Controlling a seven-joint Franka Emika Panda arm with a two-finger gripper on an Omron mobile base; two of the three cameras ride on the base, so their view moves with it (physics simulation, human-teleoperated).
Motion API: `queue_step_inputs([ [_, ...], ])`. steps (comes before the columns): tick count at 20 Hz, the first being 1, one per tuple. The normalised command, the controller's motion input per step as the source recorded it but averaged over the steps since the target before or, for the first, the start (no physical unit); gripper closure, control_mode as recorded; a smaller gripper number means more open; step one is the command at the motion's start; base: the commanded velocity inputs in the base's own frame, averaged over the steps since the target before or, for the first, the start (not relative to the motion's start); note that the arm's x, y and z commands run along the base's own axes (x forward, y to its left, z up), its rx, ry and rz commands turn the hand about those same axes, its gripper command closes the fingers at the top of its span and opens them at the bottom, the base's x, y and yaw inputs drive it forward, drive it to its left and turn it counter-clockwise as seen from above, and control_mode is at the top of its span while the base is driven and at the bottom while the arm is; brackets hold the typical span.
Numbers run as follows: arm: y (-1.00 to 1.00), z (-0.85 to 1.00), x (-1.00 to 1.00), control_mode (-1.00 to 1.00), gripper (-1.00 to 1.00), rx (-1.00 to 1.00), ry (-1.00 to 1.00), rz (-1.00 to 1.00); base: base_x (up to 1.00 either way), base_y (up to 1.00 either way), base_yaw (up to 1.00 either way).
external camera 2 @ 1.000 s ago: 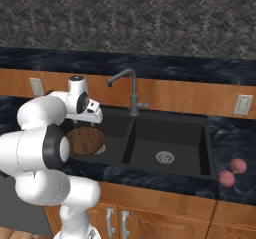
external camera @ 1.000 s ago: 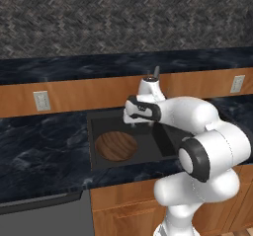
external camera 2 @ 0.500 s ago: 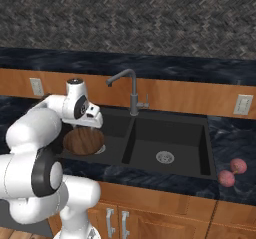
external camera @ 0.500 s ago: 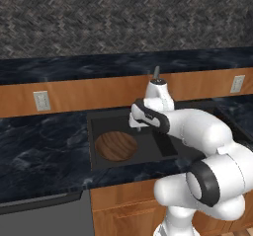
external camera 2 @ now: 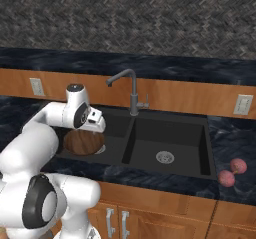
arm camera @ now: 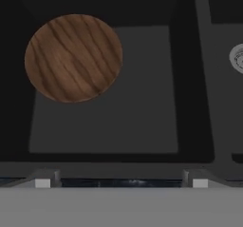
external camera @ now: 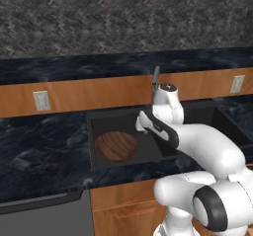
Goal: Remove the onion and onion from the sink. Then move the bowl and cup from the counter to the sink for washing.
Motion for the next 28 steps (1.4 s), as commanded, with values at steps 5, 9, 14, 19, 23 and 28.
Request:
queue_step_inputs([
  [5,-0.14,0.03,-0.18,-1.0,-1.0,0.0,0.0,0.0,0.0,0.0,0.0],
  [9,-0.13,0.08,-0.11,-1.0,-1.0,-0.02,0.02,0.0,0.0,0.0,0.0],
  [14,-0.18,0.16,-0.13,-1.0,-1.0,-0.01,0.03,0.0,0.0,0.0,0.0],
  [19,-0.17,0.14,-0.19,-1.0,-1.0,-0.01,0.03,0.0,0.0,0.0,0.0],
  [23,-0.17,0.05,-0.24,-1.0,-1.0,-0.01,0.0,0.0,0.0,0.0,0.0],
  [28,-0.09,0.0,-0.24,-1.0,-1.0,-0.03,0.0,0.0,0.0,0.0,0.0],
])
